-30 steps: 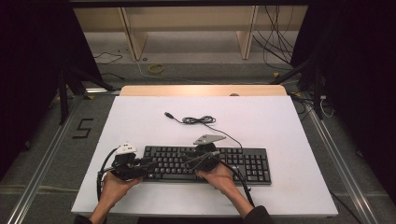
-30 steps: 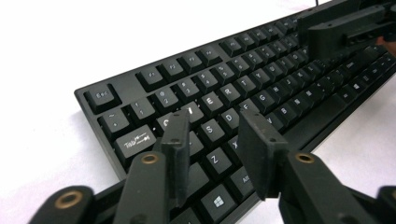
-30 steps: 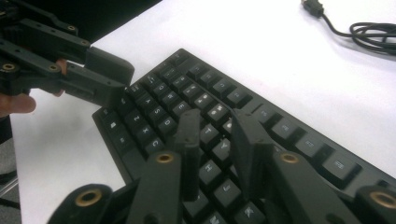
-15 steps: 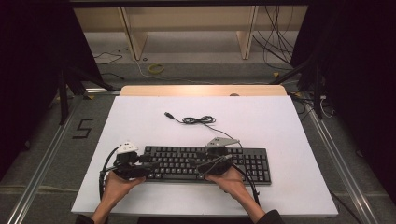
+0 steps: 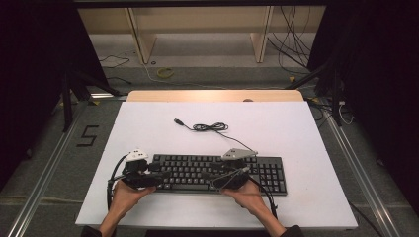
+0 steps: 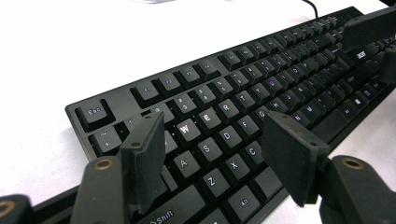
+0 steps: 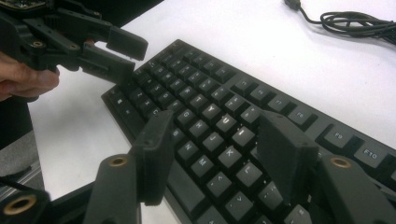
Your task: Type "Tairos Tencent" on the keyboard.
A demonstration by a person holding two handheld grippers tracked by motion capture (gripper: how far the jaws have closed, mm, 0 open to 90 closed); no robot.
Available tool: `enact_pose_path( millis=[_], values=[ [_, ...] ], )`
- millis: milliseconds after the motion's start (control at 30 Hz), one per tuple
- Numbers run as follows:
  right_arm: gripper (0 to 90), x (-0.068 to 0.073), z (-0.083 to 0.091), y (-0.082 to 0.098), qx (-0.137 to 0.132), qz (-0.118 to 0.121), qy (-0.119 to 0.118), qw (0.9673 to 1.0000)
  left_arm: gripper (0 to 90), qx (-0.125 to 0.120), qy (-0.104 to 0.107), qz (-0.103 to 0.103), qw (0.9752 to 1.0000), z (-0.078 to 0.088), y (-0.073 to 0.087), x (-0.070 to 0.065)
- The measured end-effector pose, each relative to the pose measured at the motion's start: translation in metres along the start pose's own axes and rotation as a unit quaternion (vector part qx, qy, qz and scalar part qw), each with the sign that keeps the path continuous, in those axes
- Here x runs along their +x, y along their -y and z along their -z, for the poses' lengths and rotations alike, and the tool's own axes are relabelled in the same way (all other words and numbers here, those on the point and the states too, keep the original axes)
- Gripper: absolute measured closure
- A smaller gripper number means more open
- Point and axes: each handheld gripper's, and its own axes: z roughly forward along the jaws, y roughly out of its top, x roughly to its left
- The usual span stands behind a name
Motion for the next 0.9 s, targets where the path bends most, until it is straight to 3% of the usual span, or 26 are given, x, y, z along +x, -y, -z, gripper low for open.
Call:
enact_pose_path(
  millis=[367, 700, 900],
  values=[
    [41.4, 0.001, 0.01, 0.007, -0.005, 0.003, 0.004, 1.0, 47.2, 0.002, 0.003, -0.005, 1.0, -0.009, -0.002, -0.001],
    [36.6, 0.002, 0.017, 0.016, -0.006, 0.006, 0.009, 0.9999, 71.5, 0.009, 0.002, -0.037, 0.9993, -0.019, -0.007, -0.007],
    [36.1, 0.004, 0.022, 0.017, -0.01, 0.006, 0.009, 0.9999, 84.3, 0.012, 0.001, -0.044, 0.999, -0.024, -0.012, -0.008]
  ],
)
